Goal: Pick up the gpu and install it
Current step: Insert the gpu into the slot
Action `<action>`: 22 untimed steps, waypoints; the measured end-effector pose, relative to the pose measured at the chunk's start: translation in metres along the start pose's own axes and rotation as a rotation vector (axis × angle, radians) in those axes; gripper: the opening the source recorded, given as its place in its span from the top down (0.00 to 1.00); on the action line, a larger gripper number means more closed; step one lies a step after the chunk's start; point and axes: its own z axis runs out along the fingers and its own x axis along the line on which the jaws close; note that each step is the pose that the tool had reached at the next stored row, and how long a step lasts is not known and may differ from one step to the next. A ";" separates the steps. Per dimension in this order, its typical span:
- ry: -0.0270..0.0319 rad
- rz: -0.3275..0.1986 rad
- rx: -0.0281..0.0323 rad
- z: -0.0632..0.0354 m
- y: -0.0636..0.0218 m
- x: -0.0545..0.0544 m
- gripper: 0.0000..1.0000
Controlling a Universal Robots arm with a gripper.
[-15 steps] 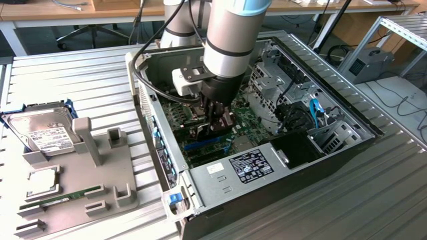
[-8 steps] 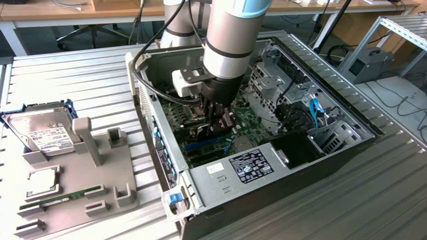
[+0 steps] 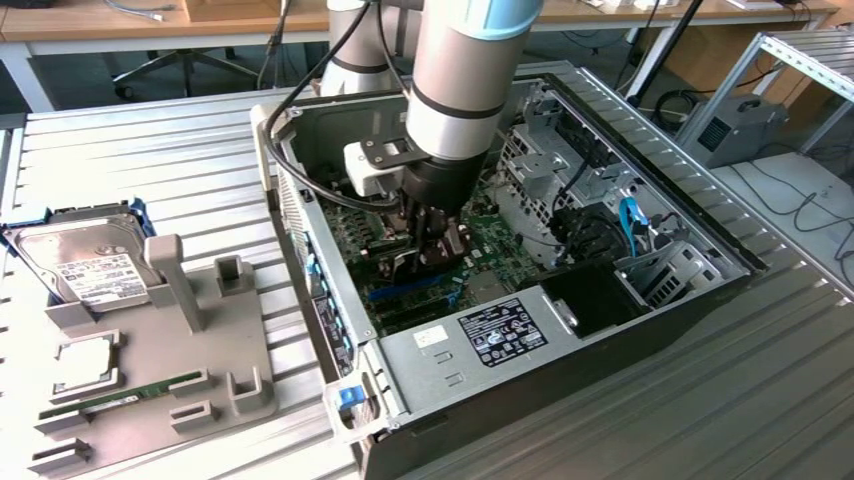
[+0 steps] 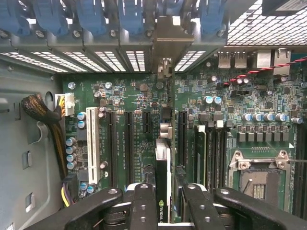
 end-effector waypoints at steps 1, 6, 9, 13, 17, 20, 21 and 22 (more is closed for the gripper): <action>0.0000 0.000 0.0000 0.0002 0.0000 0.000 0.74; 0.0005 -0.001 0.0000 0.0005 0.0000 0.000 0.74; 0.0006 -0.004 0.0001 0.0009 0.0000 -0.001 0.74; 0.0008 -0.015 -0.0001 0.0011 0.0000 -0.003 0.74; 0.0009 -0.035 -0.0004 0.0011 0.0000 -0.003 0.74; 0.0009 -0.048 -0.0006 0.0010 0.0000 -0.003 0.74; 0.0009 -0.049 -0.0006 0.0010 0.0000 -0.003 0.74; 0.0009 -0.049 -0.0006 0.0011 0.0000 -0.003 0.74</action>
